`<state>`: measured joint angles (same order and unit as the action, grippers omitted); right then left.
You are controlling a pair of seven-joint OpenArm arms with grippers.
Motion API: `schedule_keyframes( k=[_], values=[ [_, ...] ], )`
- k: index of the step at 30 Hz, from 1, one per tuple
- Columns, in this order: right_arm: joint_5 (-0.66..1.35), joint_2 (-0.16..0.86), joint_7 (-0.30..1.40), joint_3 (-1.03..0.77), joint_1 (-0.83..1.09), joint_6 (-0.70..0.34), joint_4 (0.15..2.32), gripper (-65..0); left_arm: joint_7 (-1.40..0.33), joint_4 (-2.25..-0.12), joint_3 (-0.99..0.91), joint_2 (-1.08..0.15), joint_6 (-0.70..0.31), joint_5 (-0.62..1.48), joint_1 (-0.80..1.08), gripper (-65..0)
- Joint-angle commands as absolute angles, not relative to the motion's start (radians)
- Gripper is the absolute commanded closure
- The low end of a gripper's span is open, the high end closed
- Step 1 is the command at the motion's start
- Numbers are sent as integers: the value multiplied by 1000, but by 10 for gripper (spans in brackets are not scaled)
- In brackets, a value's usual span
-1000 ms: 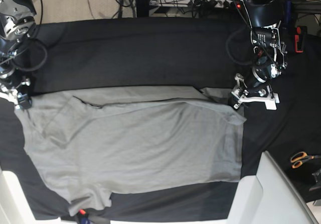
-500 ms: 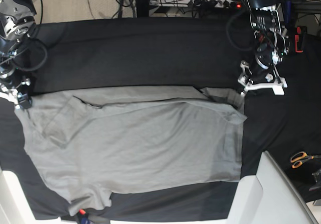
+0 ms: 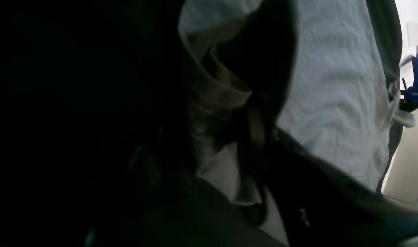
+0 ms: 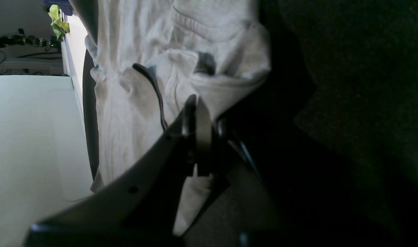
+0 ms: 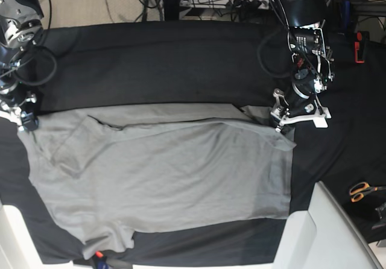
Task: Fold the T-shirt properly
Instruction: 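Drag the shirt toward the robot with both grippers, flattening it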
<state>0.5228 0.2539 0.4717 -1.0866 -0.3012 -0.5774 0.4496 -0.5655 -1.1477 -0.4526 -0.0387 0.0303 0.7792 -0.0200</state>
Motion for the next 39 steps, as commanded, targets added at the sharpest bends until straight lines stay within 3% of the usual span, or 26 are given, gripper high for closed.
schedule_keyframes(
  k=[1,8,10,12,13,17,23,25,31,39],
  values=[
    [526,262,479,-1090,-308,-572,450,-2,-572,-1156,-455,-44,36,780,-33,-267],
    [526,263,479,-1090,-308,-572,450,-2,-572,-1122,-455,-45,38,780,-35,-255],
    [526,263,479,-1090,-308,-572,450,-2,-564,-1086,-455,-47,38,780,-41,-174],
    [526,263,479,-1090,-308,-572,450,-2,-527,-1044,-455,-47,38,780,-56,-38],
    [526,263,479,-1090,-308,-572,450,-2,-513,-1023,-455,-48,38,780,-61,-12],
    [526,263,479,-1089,-308,-572,450,-2,-507,-984,-455,-50,38,788,-65,-54],
    [526,263,479,-1087,-308,-572,450,-2,-512,-984,-446,-50,38,782,-58,-48],
    [526,263,479,-1087,-308,-572,450,-2,-538,-980,-453,-51,38,782,-58,0],
    [526,263,490,-1086,-308,-572,452,-2,-572,-989,-444,-67,38,783,-41,0],
    [526,239,667,-1093,-282,-573,641,-2,-676,-1231,-449,-96,39,780,35,0]
  ],
)
